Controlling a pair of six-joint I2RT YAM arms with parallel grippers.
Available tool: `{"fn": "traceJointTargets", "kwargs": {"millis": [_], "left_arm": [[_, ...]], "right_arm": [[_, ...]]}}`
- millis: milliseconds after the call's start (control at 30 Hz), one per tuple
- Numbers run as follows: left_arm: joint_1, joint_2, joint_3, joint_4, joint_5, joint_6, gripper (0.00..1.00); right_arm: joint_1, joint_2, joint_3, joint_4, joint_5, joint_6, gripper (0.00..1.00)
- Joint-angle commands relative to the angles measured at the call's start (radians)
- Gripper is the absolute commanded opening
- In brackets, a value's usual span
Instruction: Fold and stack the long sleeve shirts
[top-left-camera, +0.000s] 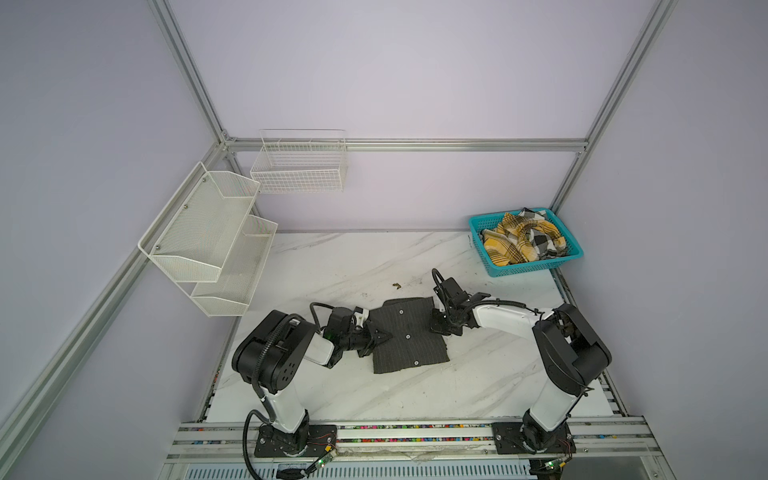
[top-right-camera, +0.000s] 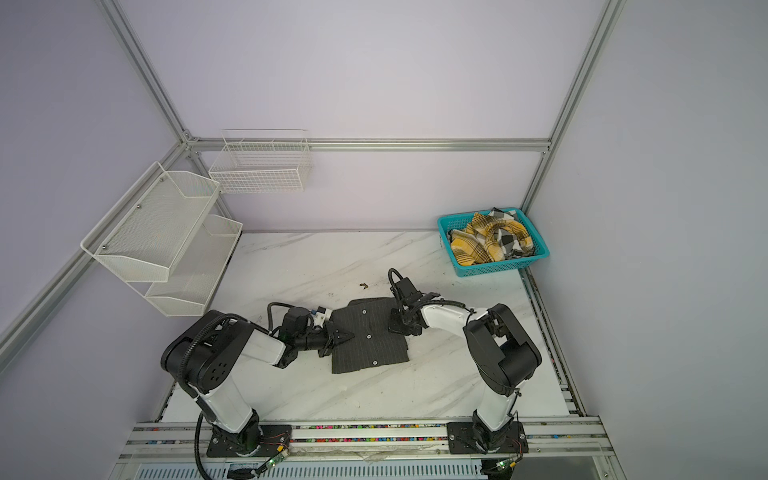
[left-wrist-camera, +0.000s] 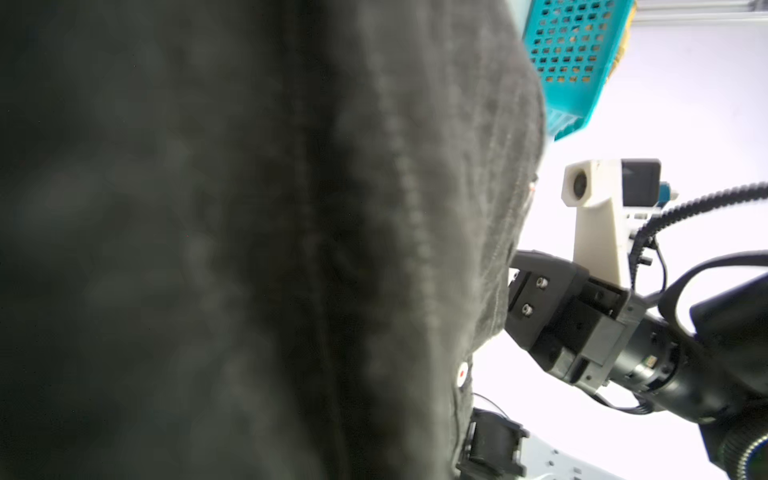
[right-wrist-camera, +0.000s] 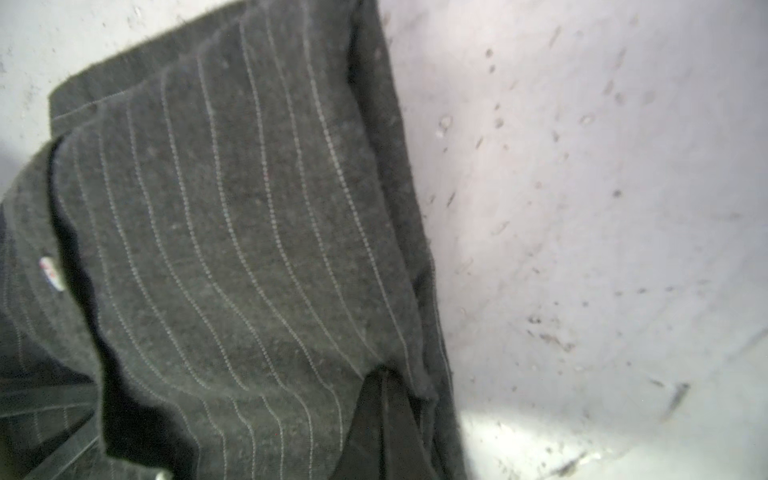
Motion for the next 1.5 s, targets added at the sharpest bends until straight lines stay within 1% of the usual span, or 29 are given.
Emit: {"fn": "traceJointTargets", "kwargs": {"millis": [0, 100, 200, 300, 367, 433, 467, 533, 600, 667, 733, 833, 933, 1000, 1067, 1133, 1200, 1233, 1267, 1300, 1333, 1367, 1400, 1467], "left_arm": [[-0.004, -0.068, 0.081, -0.205, -0.045, 0.063, 0.05], [0.007, -0.131, 0.146, -0.385, -0.066, 0.155, 0.00], [0.033, -0.217, 0.217, -0.590, -0.098, 0.246, 0.00], [0.072, -0.336, 0.310, -0.846, -0.173, 0.370, 0.00], [0.104, -0.404, 0.384, -1.021, -0.246, 0.460, 0.00], [0.143, -0.453, 0.479, -1.233, -0.354, 0.554, 0.00], [0.162, -0.470, 0.521, -1.309, -0.408, 0.598, 0.00], [0.193, -0.502, 0.625, -1.490, -0.543, 0.678, 0.00], [0.196, -0.521, 0.724, -1.622, -0.707, 0.757, 0.00], [0.195, -0.521, 0.827, -1.749, -0.850, 0.804, 0.00], [0.195, -0.485, 0.949, -1.891, -0.989, 0.831, 0.00], [0.173, -0.406, 1.075, -2.078, -1.102, 0.811, 0.00], [0.075, -0.307, 1.094, -2.162, -1.173, 0.746, 0.00], [-0.001, -0.194, 1.079, -2.161, -1.142, 0.694, 0.00], [-0.106, -0.055, 1.103, -2.148, -1.103, 0.639, 0.00], [-0.220, 0.119, 1.195, -2.139, -1.067, 0.575, 0.00], [-0.311, 0.276, 1.318, -2.119, -1.013, 0.515, 0.00], [-0.356, 0.359, 1.394, -2.101, -0.965, 0.477, 0.13], [-0.394, 0.421, 1.462, -2.082, -0.925, 0.453, 0.33], [-0.443, 0.486, 1.544, -2.054, -0.893, 0.421, 0.55], [-0.485, 0.546, 1.631, -2.024, -0.860, 0.394, 0.71], [-0.513, 0.593, 1.708, -2.003, -0.821, 0.373, 0.78], [-0.536, 0.638, 1.788, -1.974, -0.768, 0.352, 0.81], [-0.559, 0.695, 1.912, -1.919, -0.701, 0.317, 0.84]], "right_arm": [[0.002, -0.074, 0.049, -0.126, 0.032, 0.022, 0.05], [-0.010, -0.132, 0.109, -0.169, 0.043, 0.013, 0.05], [-0.026, -0.186, 0.149, -0.204, 0.045, 0.013, 0.06], [-0.035, -0.233, 0.162, -0.224, 0.047, 0.016, 0.06], [-0.038, -0.259, 0.159, -0.231, 0.048, 0.019, 0.06], [-0.039, -0.289, 0.150, -0.233, 0.048, 0.021, 0.06], [-0.042, -0.300, 0.148, -0.236, 0.046, 0.021, 0.06], [-0.047, -0.331, 0.137, -0.234, 0.042, 0.021, 0.06], [-0.052, -0.347, 0.126, -0.228, 0.036, 0.021, 0.06], [-0.054, -0.392, 0.106, -0.221, 0.028, 0.021, 0.06], [-0.058, -0.425, 0.082, -0.213, 0.012, 0.019, 0.06], [-0.075, -0.475, 0.043, -0.215, -0.002, 0.022, 0.06], [-0.107, -0.523, 0.008, -0.227, -0.032, 0.030, 0.06], [-0.128, -0.557, -0.006, -0.237, -0.054, 0.030, 0.06], [-0.148, -0.586, -0.004, -0.265, -0.058, 0.017, 0.06], [-0.171, -0.615, 0.013, -0.307, -0.055, -0.001, 0.06], [-0.197, -0.635, 0.034, -0.353, -0.048, -0.020, 0.07], [-0.210, -0.644, 0.048, -0.379, -0.036, -0.031, 0.09], [-0.221, -0.652, 0.058, -0.405, -0.022, -0.042, 0.13], [-0.235, -0.663, 0.071, -0.432, -0.005, -0.055, 0.20], [-0.250, -0.673, 0.084, -0.460, 0.006, -0.068, 0.29], [-0.263, -0.682, 0.098, -0.484, 0.016, -0.079, 0.36], [-0.274, -0.694, 0.116, -0.512, 0.025, -0.088, 0.41], [-0.290, -0.714, 0.163, -0.558, 0.040, -0.096, 0.47]]}}
